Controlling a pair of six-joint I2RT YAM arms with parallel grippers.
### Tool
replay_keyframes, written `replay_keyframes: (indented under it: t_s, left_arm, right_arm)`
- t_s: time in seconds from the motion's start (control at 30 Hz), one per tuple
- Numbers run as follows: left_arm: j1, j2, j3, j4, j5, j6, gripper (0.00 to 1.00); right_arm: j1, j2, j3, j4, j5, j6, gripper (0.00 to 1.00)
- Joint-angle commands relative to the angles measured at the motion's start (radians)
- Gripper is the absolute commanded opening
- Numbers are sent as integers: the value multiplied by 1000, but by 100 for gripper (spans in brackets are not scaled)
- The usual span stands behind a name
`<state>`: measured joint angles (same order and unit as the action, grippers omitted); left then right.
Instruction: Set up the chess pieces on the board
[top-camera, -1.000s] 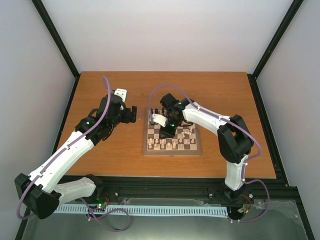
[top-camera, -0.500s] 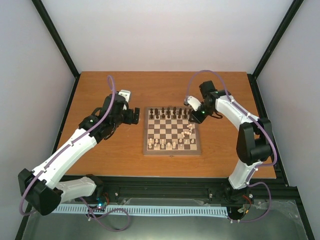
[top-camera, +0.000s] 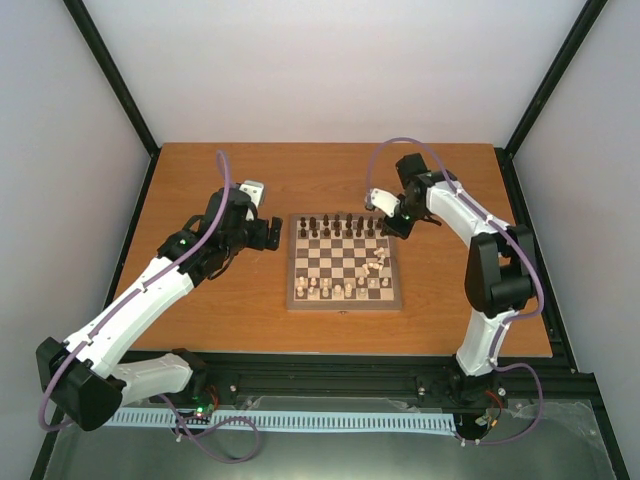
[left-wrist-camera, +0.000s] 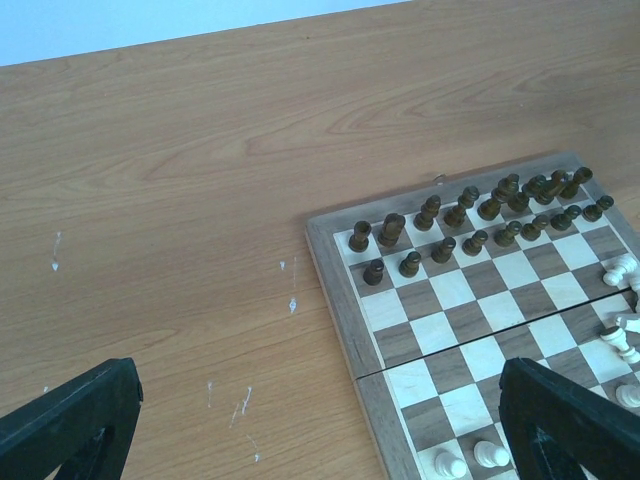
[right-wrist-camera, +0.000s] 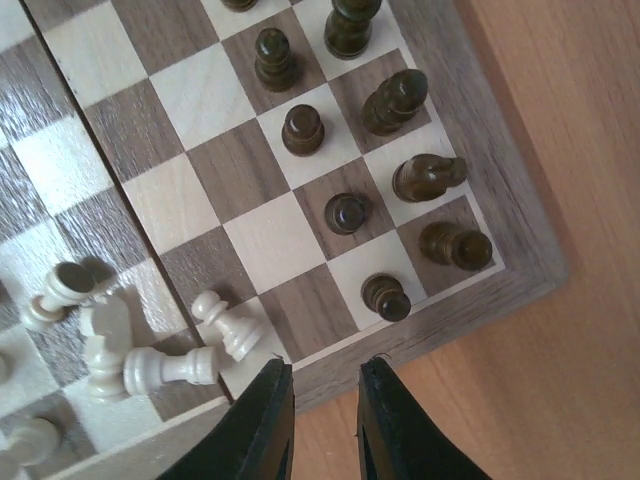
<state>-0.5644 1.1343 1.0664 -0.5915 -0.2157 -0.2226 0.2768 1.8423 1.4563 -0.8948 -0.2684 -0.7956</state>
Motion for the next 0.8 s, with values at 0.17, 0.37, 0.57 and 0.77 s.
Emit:
replay_keyframes:
  t_s: [0.17, 0.37, 0.57, 0.77]
  left_arm:
    - [2, -1, 17, 0, 13, 30, 99]
    - [2, -1, 17, 0, 12, 31, 99]
    - [2, -1, 17, 0, 15, 31, 99]
    - [1, 0, 17, 1, 16, 31, 99]
  right_arm:
    - [60, 92, 54, -97, 73, -257, 21]
    - [78, 114, 49, -88, 97, -271, 21]
    - [82, 132, 48, -88, 104, -273, 22]
    - [81, 148, 41, -88, 111, -273, 22]
